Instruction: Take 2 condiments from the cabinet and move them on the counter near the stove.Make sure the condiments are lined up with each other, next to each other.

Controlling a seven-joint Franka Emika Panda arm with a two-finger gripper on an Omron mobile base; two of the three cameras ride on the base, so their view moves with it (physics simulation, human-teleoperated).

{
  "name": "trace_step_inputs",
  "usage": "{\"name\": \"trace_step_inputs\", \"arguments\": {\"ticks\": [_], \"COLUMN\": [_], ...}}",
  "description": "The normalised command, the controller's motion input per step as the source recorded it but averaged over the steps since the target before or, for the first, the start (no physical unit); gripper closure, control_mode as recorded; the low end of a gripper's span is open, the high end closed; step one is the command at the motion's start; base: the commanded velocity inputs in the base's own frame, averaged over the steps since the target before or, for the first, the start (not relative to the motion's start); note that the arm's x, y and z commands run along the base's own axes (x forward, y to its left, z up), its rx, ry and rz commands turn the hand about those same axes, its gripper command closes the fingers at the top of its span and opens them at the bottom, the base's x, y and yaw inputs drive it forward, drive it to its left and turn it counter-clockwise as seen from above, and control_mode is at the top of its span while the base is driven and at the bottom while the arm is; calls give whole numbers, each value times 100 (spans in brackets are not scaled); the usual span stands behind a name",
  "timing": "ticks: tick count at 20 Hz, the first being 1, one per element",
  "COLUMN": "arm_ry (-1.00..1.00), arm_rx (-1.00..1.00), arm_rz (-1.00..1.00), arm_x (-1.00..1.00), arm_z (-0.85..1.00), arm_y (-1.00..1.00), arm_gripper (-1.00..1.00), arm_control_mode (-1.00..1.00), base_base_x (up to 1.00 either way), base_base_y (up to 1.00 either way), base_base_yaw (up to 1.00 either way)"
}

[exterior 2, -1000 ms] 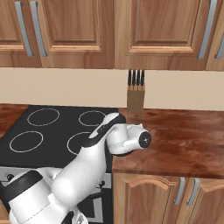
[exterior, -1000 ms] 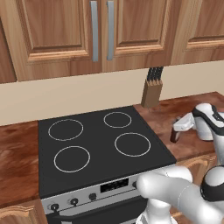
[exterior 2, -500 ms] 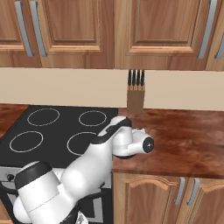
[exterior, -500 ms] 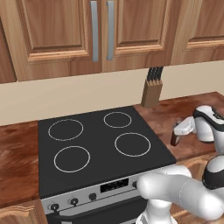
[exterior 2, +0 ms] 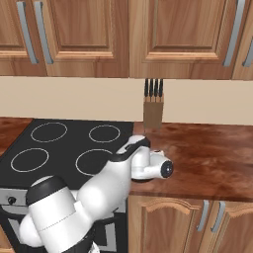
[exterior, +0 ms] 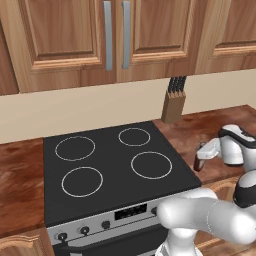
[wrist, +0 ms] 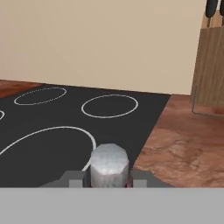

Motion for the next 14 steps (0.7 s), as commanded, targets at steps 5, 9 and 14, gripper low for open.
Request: {"name": "trace_step_inputs", "arguments": {"ticks": [5,9,14], "arm_ry": [-3,-4,-7], "arm_rx": [1,0,0], "arm_rz": [0,0,0], "arm_x": [9,8,3], "arm_z": [-6,0,0], "arm_y": [-7,-6,0], "arm_gripper": [100,100,100], "arm_control_mode": [-100,-100,-100], "base_base_x": [0,0,0], "base_base_y": [0,0,0], "base_base_yaw": [0,0,0]}}
